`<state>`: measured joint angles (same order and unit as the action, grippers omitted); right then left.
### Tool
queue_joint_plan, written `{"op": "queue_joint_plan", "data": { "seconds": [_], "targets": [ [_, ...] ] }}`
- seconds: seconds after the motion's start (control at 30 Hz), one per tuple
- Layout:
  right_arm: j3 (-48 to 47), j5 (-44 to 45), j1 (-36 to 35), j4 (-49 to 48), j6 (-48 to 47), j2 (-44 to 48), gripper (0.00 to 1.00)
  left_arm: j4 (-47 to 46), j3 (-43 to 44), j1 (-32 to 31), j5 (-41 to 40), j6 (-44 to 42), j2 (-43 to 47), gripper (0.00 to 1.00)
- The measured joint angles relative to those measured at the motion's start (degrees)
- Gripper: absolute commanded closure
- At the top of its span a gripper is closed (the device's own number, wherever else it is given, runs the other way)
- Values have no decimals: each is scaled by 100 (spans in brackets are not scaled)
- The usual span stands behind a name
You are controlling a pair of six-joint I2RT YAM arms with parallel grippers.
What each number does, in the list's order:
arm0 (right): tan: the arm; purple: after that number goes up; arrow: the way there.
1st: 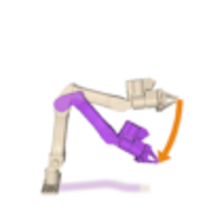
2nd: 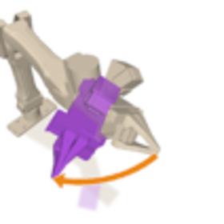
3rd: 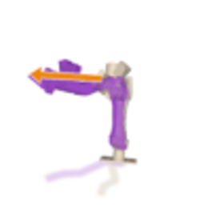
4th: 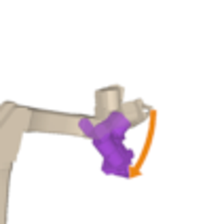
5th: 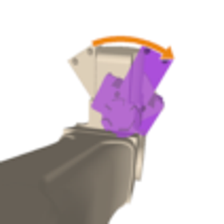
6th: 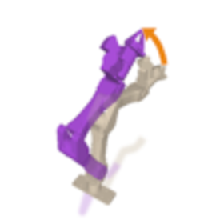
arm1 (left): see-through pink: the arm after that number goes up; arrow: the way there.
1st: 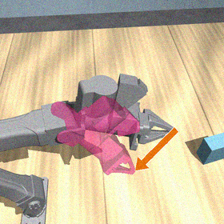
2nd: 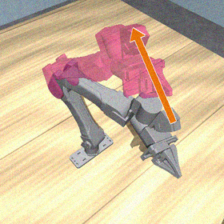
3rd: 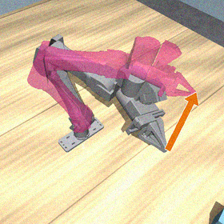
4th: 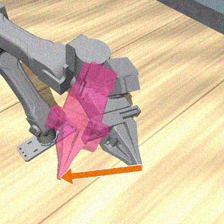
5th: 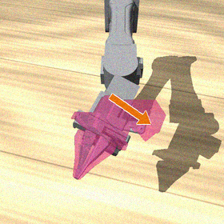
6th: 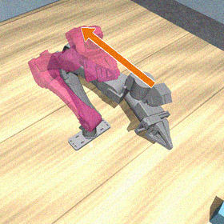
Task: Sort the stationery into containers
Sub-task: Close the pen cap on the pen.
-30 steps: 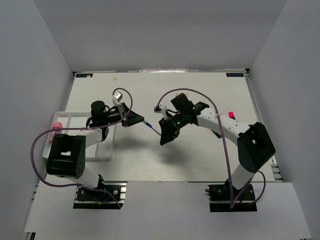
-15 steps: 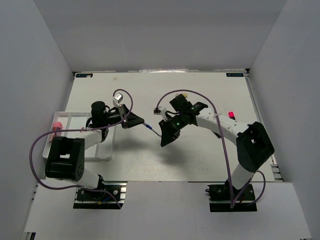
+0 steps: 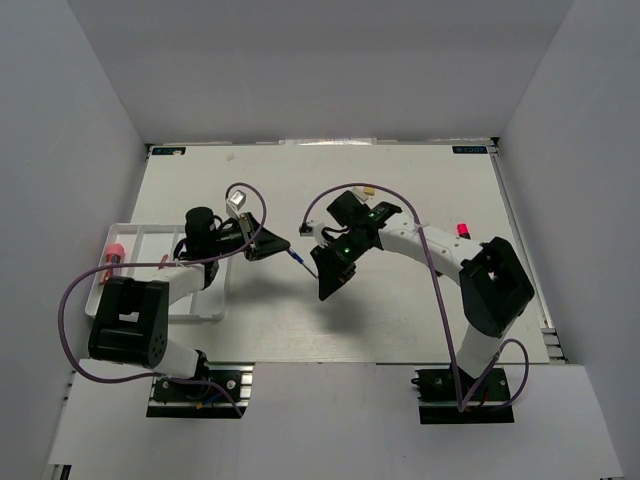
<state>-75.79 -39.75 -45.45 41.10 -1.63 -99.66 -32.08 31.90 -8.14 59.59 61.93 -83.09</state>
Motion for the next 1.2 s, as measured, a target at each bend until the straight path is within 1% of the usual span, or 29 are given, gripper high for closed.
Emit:
{"op": "queue_joint_plan", "data": {
  "seconds": [0.33, 0.57, 1.2],
  "targets": [
    [-258, 214, 0, 398, 42, -109, 100, 17, -33, -149, -323, -111, 26, 100],
    [-337, 243, 0, 577, 70, -146, 100, 42, -44, -240, -442, -155, 50, 100],
    [-920, 358, 72, 1169, 103, -518, 100, 35, -57, -361, -905, -208, 109, 100]
  ]
}}
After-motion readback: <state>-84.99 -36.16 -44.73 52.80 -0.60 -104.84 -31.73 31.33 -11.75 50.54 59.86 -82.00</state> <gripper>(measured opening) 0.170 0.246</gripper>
